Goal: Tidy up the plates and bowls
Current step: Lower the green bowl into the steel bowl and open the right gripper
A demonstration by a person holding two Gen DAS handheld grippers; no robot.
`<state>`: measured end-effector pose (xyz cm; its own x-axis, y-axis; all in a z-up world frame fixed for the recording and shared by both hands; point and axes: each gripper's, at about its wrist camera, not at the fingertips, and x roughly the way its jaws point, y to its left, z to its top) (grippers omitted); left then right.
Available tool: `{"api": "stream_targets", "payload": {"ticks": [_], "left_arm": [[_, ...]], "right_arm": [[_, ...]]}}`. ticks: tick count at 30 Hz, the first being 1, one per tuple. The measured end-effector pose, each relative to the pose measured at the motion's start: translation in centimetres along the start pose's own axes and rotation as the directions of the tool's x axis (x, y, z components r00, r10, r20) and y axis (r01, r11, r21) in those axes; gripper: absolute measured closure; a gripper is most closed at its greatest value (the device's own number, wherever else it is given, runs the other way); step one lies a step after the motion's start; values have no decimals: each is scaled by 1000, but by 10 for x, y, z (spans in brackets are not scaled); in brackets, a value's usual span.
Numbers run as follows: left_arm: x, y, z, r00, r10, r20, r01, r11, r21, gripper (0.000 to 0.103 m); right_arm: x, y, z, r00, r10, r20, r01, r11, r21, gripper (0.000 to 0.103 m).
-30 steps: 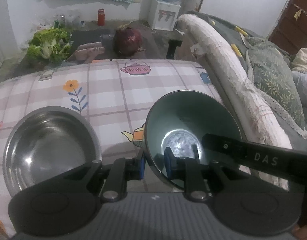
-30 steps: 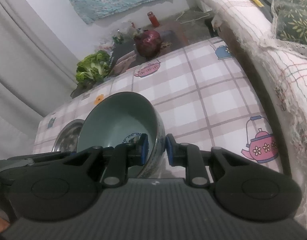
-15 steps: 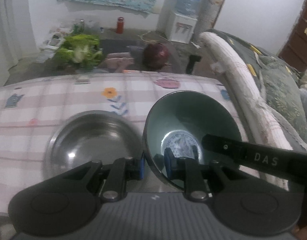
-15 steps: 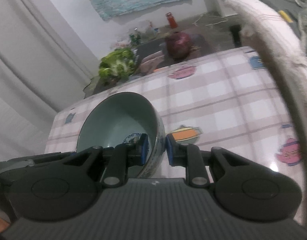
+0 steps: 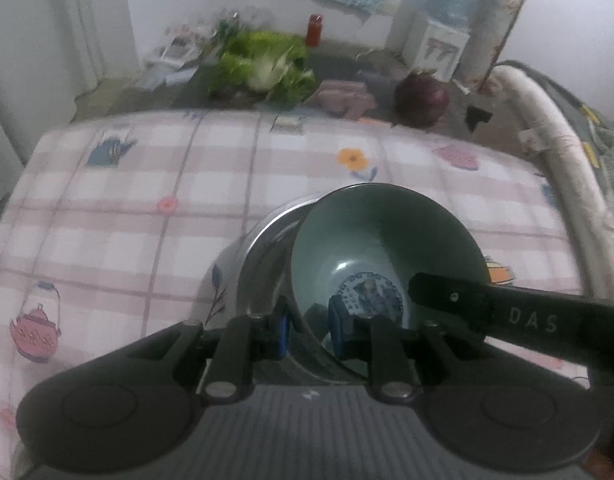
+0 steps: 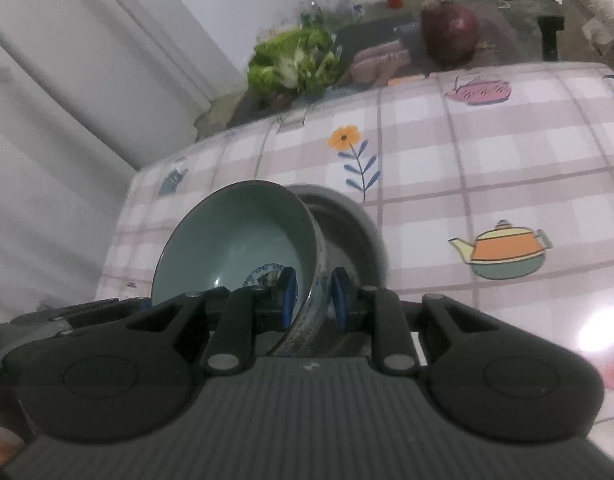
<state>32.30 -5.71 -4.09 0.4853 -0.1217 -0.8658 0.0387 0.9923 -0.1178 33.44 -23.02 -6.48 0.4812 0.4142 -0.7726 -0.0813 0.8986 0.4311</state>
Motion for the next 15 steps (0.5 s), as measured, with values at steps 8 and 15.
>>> {"api": "stream_targets", "payload": {"ticks": [8, 15], "left_arm": [[27, 9, -5, 1000, 18, -23, -18, 1000, -8, 81], [19, 5, -3, 999, 47, 24, -48, 998, 29, 73]], "right_arm": [[38, 0, -5, 997, -60, -47, 60, 998, 14, 84], [39, 8, -1, 993, -106, -47, 104, 994, -41, 75]]}}
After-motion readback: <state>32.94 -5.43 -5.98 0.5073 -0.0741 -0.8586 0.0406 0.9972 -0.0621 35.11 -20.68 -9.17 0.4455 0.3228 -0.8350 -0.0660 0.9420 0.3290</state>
